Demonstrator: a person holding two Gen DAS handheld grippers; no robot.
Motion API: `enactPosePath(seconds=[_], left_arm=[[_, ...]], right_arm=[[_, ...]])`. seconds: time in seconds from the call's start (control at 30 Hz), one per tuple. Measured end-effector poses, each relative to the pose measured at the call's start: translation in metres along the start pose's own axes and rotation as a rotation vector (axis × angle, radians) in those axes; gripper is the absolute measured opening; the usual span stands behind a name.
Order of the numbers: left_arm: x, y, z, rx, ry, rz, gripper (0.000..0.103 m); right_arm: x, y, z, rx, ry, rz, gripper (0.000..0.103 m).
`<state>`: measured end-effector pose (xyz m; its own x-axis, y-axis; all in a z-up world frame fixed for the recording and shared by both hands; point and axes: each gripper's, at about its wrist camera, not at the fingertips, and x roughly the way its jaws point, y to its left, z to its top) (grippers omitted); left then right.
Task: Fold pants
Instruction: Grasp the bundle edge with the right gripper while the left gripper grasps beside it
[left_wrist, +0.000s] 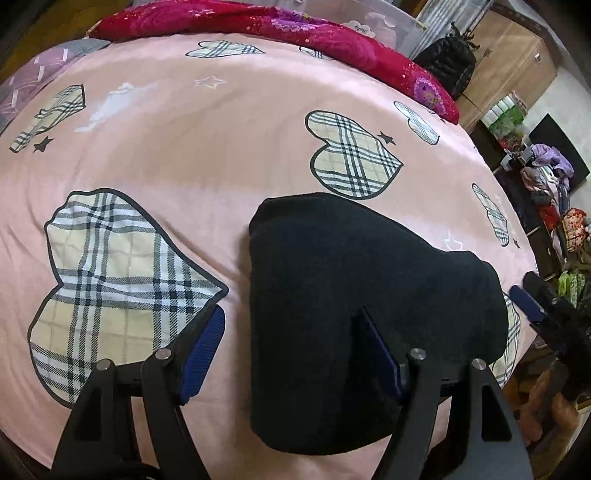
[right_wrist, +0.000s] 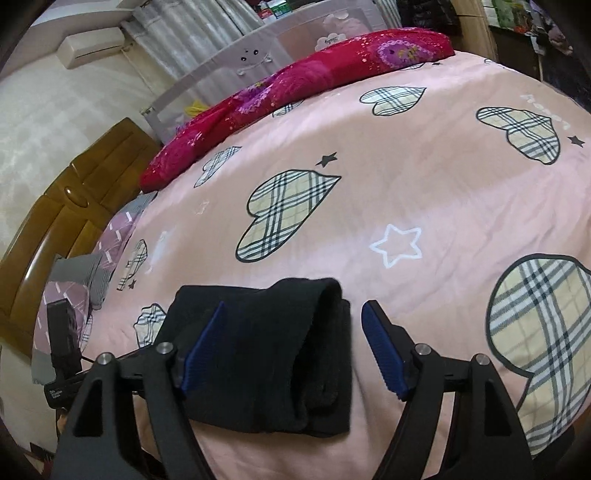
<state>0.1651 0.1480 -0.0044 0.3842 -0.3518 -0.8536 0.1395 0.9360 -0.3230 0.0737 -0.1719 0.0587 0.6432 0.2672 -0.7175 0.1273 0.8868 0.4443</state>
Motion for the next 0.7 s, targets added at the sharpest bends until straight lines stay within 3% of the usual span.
enactPosePath(seconds=[0.13,0.27,0.7], left_arm=[[0.005,0.0,0.0,0.002,0.01,-0.008,0.075],[0.015,0.003,-0.002,0.0,0.031,-0.012,0.079],[0.05,0.014,-0.009,0.002,0.071,-0.079,0.081]], right_arm=[[0.027,-0.003,-0.013,0.012,0.086,0.023,0.076],[0.059,-0.022,-0.035,0.032,0.179,-0.022,0.076],[0.064,-0.041,-0.041,0.006,0.207,0.075,0.074]])
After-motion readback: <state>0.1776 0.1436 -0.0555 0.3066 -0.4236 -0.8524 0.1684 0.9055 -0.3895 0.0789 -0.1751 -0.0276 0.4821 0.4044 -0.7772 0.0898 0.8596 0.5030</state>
